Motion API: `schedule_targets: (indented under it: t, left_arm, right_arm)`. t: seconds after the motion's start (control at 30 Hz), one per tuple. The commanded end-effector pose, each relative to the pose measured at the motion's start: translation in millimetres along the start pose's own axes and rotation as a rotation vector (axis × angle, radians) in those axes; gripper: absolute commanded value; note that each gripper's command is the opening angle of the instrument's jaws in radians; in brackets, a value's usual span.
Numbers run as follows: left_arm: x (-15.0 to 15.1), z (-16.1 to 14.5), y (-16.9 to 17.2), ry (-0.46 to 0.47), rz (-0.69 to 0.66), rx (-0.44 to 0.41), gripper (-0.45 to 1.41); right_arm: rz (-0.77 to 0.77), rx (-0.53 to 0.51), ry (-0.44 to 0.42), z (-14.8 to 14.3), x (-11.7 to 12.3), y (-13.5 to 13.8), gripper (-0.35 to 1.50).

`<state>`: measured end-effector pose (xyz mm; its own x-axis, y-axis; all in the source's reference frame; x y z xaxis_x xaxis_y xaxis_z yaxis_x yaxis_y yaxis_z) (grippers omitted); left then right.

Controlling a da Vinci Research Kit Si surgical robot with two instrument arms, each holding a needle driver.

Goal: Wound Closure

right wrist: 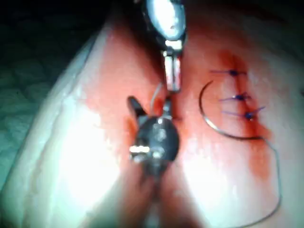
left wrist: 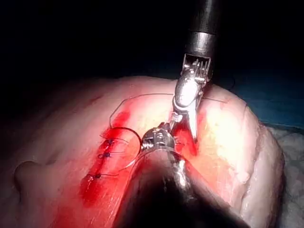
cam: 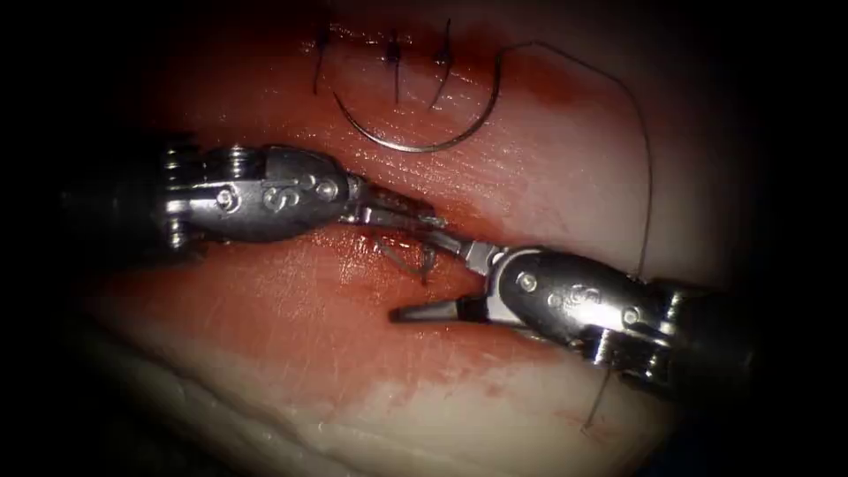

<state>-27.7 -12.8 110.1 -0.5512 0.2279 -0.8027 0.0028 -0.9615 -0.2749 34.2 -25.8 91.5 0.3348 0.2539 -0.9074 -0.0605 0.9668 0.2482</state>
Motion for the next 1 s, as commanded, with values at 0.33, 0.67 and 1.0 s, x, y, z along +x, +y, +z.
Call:
schedule_targets:
  t: [0.33,0.67,1.0]
  left_arm:
    - [0.5,0.9,-0.1,0.002,-0.005,0.003,-0.45]
    - [1.9,0.4,-0.2,0.028,-0.020,0.008,-0.45]
    - [2.3,0.9,0.1,0.025,-0.024,0.014,-0.45]
  right_arm:
    - [0.005,-0.016,-0.005,2.5,0.4,0.7,1.30]
    - [0.004,-0.026,-0.021,4.1,0.1,1.0,1.30]
    - [0.009,-0.034,-0.023,4.9,0.6,1.2,1.30]
